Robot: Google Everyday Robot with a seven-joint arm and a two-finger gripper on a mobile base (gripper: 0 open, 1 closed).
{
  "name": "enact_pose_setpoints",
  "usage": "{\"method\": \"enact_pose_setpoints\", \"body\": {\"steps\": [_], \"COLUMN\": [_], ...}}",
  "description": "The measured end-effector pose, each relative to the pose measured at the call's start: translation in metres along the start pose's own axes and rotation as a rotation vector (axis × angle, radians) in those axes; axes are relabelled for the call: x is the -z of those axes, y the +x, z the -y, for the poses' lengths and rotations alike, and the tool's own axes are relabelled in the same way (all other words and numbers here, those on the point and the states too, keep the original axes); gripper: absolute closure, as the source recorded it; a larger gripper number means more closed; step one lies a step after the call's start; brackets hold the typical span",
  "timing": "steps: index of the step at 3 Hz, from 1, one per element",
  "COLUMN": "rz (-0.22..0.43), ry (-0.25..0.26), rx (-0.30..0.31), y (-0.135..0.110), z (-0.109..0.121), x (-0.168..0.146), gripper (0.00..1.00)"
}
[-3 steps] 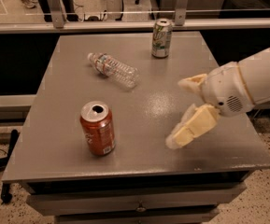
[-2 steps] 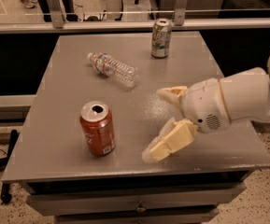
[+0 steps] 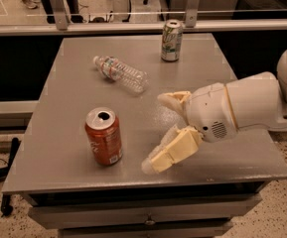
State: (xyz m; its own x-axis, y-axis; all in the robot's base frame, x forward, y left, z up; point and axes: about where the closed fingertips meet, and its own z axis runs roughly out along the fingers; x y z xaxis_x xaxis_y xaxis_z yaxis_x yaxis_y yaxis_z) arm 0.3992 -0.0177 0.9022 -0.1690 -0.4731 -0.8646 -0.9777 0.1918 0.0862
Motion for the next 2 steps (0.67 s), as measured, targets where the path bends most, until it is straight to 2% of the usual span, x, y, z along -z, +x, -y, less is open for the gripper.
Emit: {"method": "enact_pose_setpoints", "body": {"steps": [1, 2], "rz": [0.067, 0.185], "ry": [0.000, -0.014], "rx": [0.026, 0.076], "y": [0.001, -0.002], "z": [-0.004, -0.007], "x": [-0.011, -0.039], "gripper": [0.00, 0.00]}}
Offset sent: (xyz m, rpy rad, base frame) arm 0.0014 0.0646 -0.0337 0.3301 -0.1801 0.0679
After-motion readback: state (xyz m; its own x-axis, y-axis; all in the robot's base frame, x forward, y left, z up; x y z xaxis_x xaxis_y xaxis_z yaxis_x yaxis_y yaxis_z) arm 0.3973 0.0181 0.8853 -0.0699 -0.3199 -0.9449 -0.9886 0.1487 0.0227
